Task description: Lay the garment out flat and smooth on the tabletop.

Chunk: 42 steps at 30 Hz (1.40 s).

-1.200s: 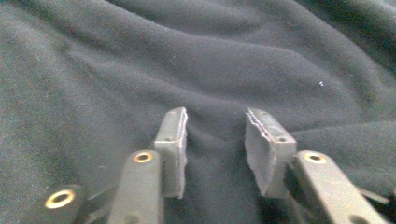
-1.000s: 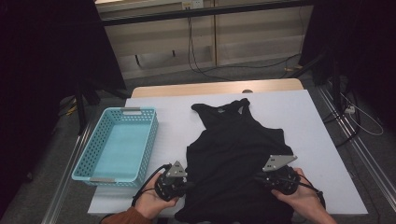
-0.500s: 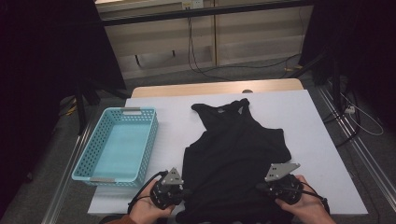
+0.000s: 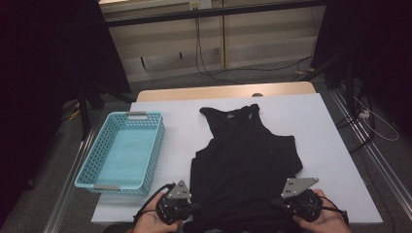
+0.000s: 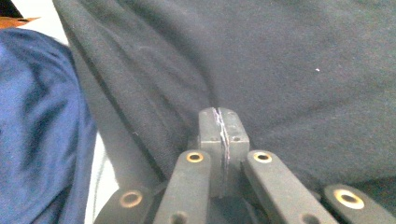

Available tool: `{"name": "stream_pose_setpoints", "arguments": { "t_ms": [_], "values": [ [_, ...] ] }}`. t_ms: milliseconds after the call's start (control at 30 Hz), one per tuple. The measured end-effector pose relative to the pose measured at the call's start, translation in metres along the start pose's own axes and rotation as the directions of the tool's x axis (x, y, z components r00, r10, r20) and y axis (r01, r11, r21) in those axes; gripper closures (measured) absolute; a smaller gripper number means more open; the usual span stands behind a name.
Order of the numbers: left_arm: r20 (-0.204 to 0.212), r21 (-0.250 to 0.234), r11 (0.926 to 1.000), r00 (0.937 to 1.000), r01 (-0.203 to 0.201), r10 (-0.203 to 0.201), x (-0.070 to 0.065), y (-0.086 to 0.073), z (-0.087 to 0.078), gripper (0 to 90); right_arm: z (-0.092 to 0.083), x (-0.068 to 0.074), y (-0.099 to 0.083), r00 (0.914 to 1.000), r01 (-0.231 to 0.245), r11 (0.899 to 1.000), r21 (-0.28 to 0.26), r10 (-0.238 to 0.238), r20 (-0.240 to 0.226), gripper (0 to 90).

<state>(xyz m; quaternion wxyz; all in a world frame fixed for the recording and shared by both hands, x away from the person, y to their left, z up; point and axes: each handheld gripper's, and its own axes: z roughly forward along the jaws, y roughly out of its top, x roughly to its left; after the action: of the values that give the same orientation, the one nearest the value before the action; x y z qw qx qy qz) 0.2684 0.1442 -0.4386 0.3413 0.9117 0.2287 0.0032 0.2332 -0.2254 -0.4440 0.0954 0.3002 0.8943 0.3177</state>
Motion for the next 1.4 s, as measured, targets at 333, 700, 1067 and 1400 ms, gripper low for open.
{"name": "stream_pose_setpoints", "arguments": {
  "t_ms": [333, 700, 1067, 1400],
  "values": [
    [0.012, -0.030, 0.9987, 0.9991, 0.042, -0.041, 0.005, 0.003, -0.002, 86.8, -0.003, -0.003, 0.000, 0.9999, -0.013, 0.999, -0.035, 0.013, 0.007, 77.0],
    [-0.055, -0.091, 0.9943, 0.9967, 0.056, -0.061, 0.021, 0.018, 0.000, 66.4, -0.028, -0.037, -0.006, 0.9714, -0.145, 0.976, -0.161, 0.171, 0.164, 70.1],
    [-0.116, -0.067, 0.9977, 0.9930, 0.009, -0.017, 0.032, 0.025, 0.023, 51.6, -0.022, -0.068, -0.027, 0.9301, -0.272, 0.959, -0.078, 0.283, 0.234, 64.4],
    [-0.176, -0.040, 0.9992, 0.9843, 0.006, -0.013, 0.034, 0.023, 0.020, 89.8, -0.018, -0.068, -0.022, 0.9467, -0.229, 0.973, -0.029, 0.230, 0.225, 90.0]
  ]
}}
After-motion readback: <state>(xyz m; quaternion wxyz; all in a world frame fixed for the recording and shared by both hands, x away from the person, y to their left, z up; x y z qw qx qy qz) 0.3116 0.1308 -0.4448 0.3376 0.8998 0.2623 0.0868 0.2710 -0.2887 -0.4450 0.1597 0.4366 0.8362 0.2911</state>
